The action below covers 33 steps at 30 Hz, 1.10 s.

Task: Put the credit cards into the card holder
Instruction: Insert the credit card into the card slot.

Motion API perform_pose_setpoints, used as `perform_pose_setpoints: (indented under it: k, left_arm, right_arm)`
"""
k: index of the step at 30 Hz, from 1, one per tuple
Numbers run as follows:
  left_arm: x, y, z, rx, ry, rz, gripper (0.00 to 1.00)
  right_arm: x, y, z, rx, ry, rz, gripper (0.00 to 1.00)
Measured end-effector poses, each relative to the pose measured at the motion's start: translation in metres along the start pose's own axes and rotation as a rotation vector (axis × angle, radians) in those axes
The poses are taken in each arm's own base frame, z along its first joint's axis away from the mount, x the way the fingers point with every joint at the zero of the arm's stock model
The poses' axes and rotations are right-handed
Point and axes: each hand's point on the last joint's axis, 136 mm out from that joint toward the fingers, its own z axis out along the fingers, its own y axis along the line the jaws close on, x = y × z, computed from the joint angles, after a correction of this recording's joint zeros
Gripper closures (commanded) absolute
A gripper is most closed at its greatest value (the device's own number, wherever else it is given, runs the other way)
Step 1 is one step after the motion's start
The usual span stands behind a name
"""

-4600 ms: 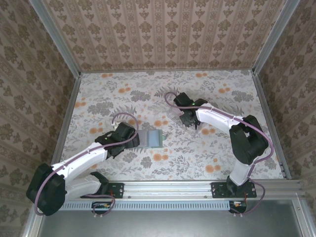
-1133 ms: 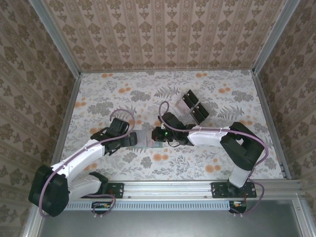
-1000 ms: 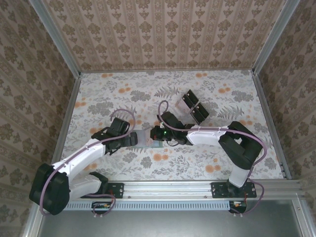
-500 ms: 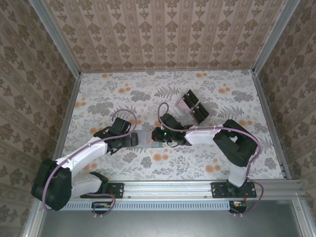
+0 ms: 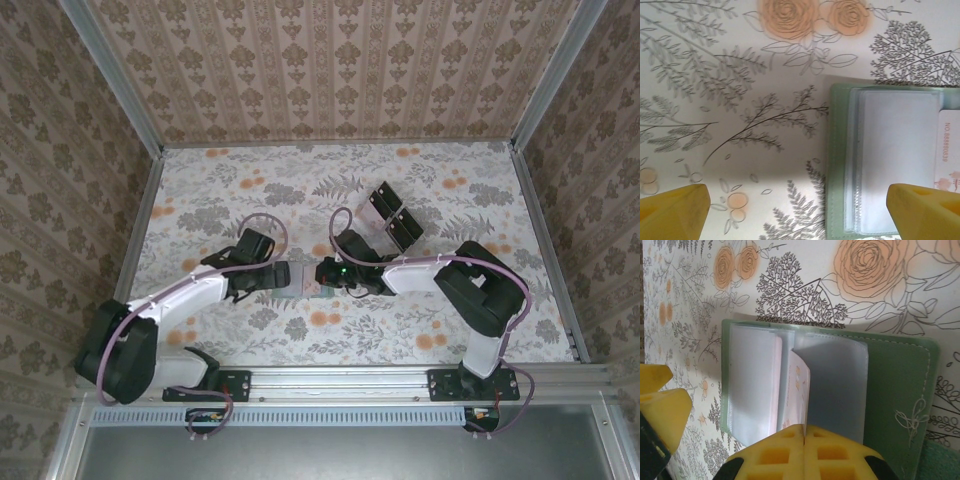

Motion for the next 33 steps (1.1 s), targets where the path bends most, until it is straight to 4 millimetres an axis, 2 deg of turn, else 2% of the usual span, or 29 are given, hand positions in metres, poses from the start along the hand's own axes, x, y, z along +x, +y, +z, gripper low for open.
perform_pose_setpoints:
  k: [7,16,33]
  left_arm:
    - [0.002,-0.012,0.013,-0.013,0.027,0.046,0.00]
    - [0.008,-0.006,0.028,-0.062,0.050,0.063,0.00]
    - [0.009,-0.001,0.031,-0.089,0.034,0.019,0.00]
  right_arm:
    - [0.000,0.000,0.000,-0.013,0.003,0.002,1.00]
    - [0.001,-0.003,-0.001,-0.019,0.003,0.005,1.00]
    - [-0.004,-0.003,-0.004,-0.041,0.003,0.016,1.00]
